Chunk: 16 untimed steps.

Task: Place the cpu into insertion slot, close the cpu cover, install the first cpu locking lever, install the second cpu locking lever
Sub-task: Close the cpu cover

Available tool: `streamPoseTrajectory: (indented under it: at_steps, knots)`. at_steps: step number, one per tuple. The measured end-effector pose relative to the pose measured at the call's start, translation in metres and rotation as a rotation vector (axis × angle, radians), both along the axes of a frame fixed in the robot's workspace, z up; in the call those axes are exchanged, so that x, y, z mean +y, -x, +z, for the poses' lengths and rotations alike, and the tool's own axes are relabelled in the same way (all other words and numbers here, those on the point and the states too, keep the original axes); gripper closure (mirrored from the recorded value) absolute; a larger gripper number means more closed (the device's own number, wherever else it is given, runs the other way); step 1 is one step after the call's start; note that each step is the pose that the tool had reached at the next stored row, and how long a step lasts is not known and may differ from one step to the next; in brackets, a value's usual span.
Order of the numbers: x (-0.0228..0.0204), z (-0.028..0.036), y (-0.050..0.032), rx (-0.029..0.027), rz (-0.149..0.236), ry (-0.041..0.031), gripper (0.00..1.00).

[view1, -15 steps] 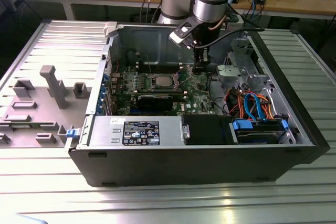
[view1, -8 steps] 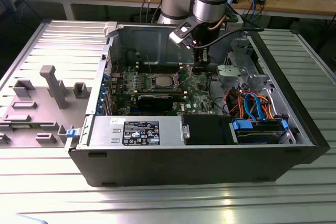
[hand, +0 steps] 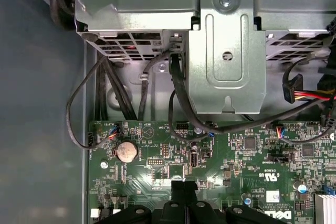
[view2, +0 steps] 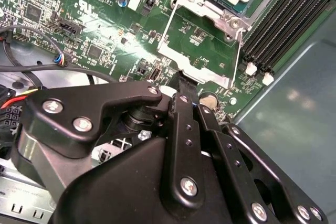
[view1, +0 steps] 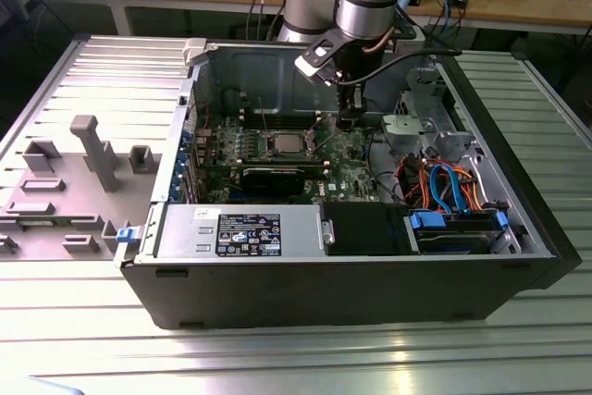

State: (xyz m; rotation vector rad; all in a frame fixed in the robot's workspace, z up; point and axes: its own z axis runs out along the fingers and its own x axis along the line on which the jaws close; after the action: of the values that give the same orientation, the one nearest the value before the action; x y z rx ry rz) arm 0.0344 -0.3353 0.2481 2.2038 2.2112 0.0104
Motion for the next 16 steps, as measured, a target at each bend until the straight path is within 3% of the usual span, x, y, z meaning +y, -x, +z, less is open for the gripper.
streamPoseTrajectory:
  at_steps: [16]
  knots:
    - [0.0000, -0.0007, 0.0109, 0.0002, 0.000, 0.0000, 0.89]
